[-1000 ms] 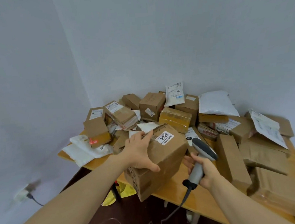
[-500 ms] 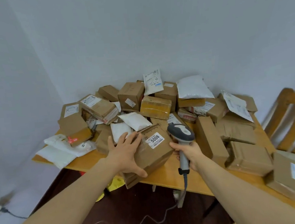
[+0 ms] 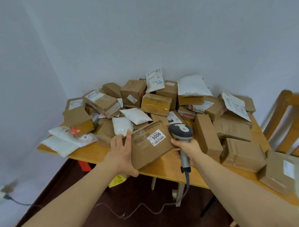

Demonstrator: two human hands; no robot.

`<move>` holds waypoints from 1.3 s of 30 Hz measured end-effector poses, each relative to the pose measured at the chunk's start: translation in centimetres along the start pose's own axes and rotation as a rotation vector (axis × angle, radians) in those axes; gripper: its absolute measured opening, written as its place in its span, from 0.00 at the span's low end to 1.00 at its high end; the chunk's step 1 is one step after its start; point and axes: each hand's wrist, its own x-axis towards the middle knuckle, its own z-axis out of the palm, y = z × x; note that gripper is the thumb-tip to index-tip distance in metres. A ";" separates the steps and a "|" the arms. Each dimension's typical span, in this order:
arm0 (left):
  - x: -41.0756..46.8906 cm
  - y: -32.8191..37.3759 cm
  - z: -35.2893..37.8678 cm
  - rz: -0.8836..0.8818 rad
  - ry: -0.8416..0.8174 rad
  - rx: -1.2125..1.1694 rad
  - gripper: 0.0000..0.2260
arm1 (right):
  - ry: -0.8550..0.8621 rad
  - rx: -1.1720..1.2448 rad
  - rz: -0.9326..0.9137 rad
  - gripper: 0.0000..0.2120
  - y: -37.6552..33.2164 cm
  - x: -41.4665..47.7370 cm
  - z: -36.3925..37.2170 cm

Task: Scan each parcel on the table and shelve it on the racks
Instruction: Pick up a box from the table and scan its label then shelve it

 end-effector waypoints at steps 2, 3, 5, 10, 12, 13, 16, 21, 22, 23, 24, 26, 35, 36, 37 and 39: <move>-0.7 0.9 0.3 -0.006 0.021 0.010 0.66 | -0.017 -0.008 -0.011 0.15 0.3 -0.5 -1.1; -1.1 1.3 0.5 -0.010 0.032 0.016 0.66 | -0.028 -0.015 -0.020 0.15 0.5 -0.9 -1.8; -1.8 2.1 0.8 -0.018 0.057 0.024 0.66 | -0.064 -0.028 -0.046 0.13 0.7 -1.7 -3.0; -3.3 4.1 0.7 -0.053 0.149 0.068 0.64 | -0.274 -0.117 -0.052 0.08 -0.4 -3.9 -5.4; -3.5 4.9 0.6 -0.072 0.183 0.092 0.64 | -0.366 -0.176 -0.033 0.06 -0.9 -4.9 -5.8; -3.6 5.3 0.4 -0.083 0.191 0.108 0.65 | -0.390 -0.208 -0.027 0.07 -1.1 -5.3 -5.9; -3.7 6.2 0.0 -0.108 0.207 0.178 0.65 | -0.394 -0.286 -0.024 0.09 -1.4 -6.2 -6.4; -4.0 7.1 -0.5 -0.151 0.223 0.226 0.64 | -0.371 -0.339 -0.026 0.09 -2.4 -7.1 -7.6; -4.0 7.2 -0.6 -0.156 0.226 0.233 0.64 | -0.372 -0.346 -0.032 0.08 -2.6 -7.3 -7.8; -4.1 7.3 -0.8 -0.160 0.228 0.240 0.64 | -0.371 -0.350 -0.038 0.08 -2.9 -7.4 -8.1; -4.1 7.4 -0.9 -0.164 0.226 0.246 0.64 | -0.368 -0.351 -0.045 0.08 -3.1 -7.6 -8.3; -4.1 7.6 -1.1 -0.177 0.216 0.252 0.64 | -0.364 -0.351 -0.060 0.08 -3.6 -7.8 -8.7; -4.3 7.8 -1.4 -0.181 0.231 0.277 0.63 | -0.357 -0.389 -0.092 0.06 -4.8 -8.9 -9.6; -4.4 7.8 -1.4 -0.178 0.235 0.287 0.63 | -0.357 -0.401 -0.099 0.06 -4.8 -8.9 -9.7; -4.5 7.8 -1.4 -0.176 0.238 0.295 0.62 | -0.357 -0.413 -0.106 0.06 -4.9 -8.9 -9.7; -4.6 7.8 -1.4 -0.172 0.236 0.303 0.62 | -0.355 -0.421 -0.117 0.07 -5.2 -9.0 -9.8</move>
